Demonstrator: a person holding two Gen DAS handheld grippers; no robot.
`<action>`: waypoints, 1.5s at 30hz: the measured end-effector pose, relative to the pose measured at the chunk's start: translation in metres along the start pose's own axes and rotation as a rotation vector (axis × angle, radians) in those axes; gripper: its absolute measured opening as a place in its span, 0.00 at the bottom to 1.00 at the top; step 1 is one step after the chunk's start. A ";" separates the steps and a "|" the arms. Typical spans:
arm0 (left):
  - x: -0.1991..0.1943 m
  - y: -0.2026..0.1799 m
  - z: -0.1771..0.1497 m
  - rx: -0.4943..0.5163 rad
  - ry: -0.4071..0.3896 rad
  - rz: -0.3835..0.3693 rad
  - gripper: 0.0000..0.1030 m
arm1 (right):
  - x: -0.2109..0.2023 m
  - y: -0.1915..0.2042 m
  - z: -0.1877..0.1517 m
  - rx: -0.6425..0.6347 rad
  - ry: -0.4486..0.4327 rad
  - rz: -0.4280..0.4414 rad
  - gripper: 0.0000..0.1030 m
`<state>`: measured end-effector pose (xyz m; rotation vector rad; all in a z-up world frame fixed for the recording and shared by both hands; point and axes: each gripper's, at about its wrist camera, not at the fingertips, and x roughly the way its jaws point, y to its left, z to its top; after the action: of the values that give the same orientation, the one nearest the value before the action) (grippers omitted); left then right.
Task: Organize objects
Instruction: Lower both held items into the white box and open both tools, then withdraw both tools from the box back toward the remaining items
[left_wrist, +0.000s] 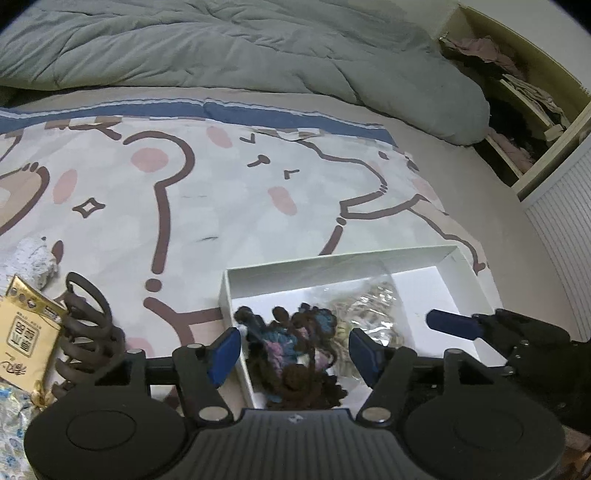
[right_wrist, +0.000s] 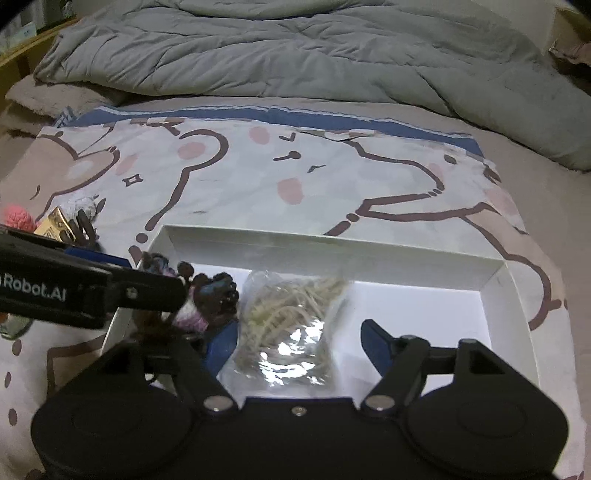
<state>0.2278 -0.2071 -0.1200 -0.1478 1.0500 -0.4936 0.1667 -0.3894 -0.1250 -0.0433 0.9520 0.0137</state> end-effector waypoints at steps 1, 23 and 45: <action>0.000 0.001 0.000 -0.004 -0.002 0.005 0.63 | -0.001 -0.002 0.000 0.013 -0.001 0.007 0.72; -0.064 0.010 0.006 0.016 -0.122 0.071 0.63 | -0.048 0.011 0.012 0.038 -0.105 0.002 0.72; -0.157 0.037 -0.017 0.010 -0.232 0.188 0.63 | -0.131 0.030 0.012 0.107 -0.255 0.033 0.77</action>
<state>0.1622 -0.1003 -0.0167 -0.0937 0.8247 -0.3037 0.0994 -0.3578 -0.0127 0.0714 0.6967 -0.0015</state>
